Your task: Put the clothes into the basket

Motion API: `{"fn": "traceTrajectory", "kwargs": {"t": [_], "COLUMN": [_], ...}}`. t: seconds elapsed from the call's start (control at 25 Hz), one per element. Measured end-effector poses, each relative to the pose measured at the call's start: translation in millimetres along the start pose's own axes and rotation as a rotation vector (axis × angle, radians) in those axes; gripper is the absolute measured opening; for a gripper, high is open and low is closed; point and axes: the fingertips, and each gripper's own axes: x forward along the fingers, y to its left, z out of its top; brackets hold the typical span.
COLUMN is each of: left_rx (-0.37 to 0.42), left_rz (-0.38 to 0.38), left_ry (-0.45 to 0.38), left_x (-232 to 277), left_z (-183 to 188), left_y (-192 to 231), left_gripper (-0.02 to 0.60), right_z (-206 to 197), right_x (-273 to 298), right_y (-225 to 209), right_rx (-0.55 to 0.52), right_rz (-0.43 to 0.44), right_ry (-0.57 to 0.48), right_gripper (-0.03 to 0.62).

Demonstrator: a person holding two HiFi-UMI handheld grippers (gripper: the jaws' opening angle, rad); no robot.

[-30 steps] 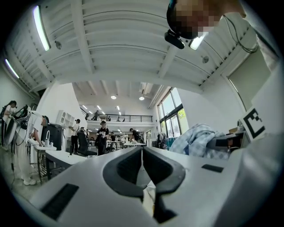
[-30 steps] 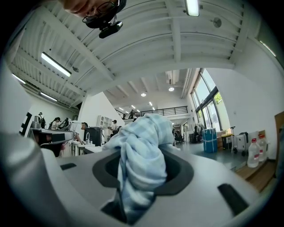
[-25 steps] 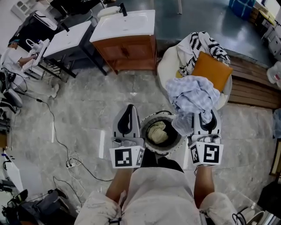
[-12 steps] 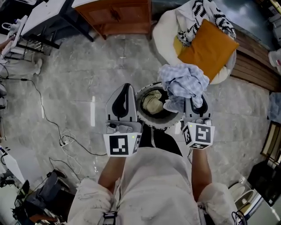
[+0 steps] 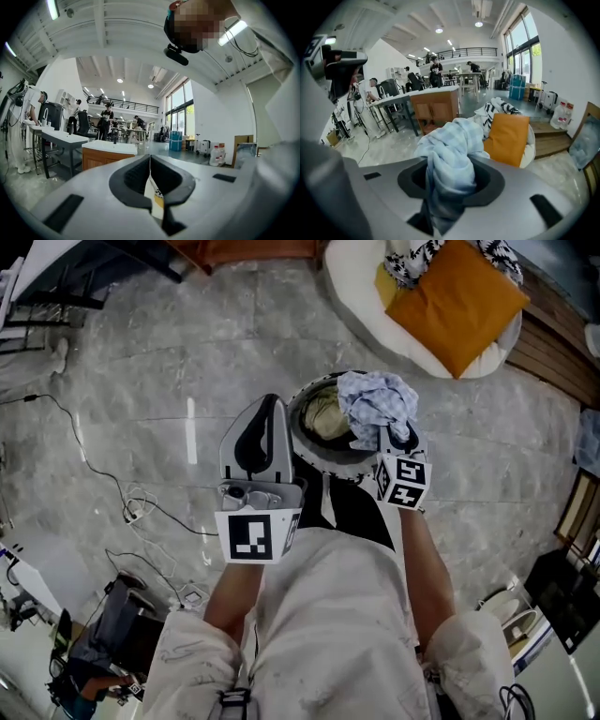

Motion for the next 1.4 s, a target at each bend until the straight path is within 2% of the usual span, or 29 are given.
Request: {"fn": "traceTrajectory", "kwargs": {"t": [0.24, 0.36, 0.48, 0.56, 0.8, 1.0, 1.04, 1.08, 1.12, 1.16, 1.4], "left_rx": [0.008, 0.004, 0.003, 0.005, 0.007, 0.010, 0.012, 0.015, 0.018, 0.021, 0.006], "left_rz": [-0.003, -0.008, -0.014, -0.020, -0.028, -0.042, -0.046, -0.050, -0.052, -0.055, -0.063], "left_ry": [0.058, 0.077, 0.089, 0.097, 0.108, 0.115, 0.118, 0.122, 0.127, 0.134, 0.158], "left_x": [4, 5, 5, 5, 6, 7, 6, 5, 4, 4, 6], "left_z": [-23, -31, -36, -40, -45, -48, -50, -50, -51, -52, -56], "left_y": [7, 8, 6, 5, 5, 0, -2, -4, -5, -7, -18], "left_gripper": [0.008, 0.008, 0.008, 0.008, 0.008, 0.008, 0.006, 0.007, 0.008, 0.008, 0.008], "right_z": [-80, -122, -159, -176, -186, -193, -196, -199, -202, -204, -214], "right_x": [50, 74, 81, 84, 90, 93, 93, 93, 92, 92, 81], "right_y": [-2, -7, -14, -16, -5, -8, -9, -9, -9, -9, -13], "right_rx": [0.075, 0.101, 0.106, 0.110, 0.099, 0.052, 0.066, 0.086, 0.107, 0.119, 0.068], "right_rz": [-0.015, -0.038, -0.080, -0.091, -0.076, -0.098, -0.095, -0.084, -0.070, -0.062, -0.048], "right_ry": [0.221, 0.364, 0.517, 0.573, 0.595, 0.631, 0.635, 0.637, 0.638, 0.638, 0.660], "right_gripper": [0.140, 0.140, 0.140, 0.140, 0.140, 0.148, 0.163, 0.215, 0.307, 0.334, 0.347]}}
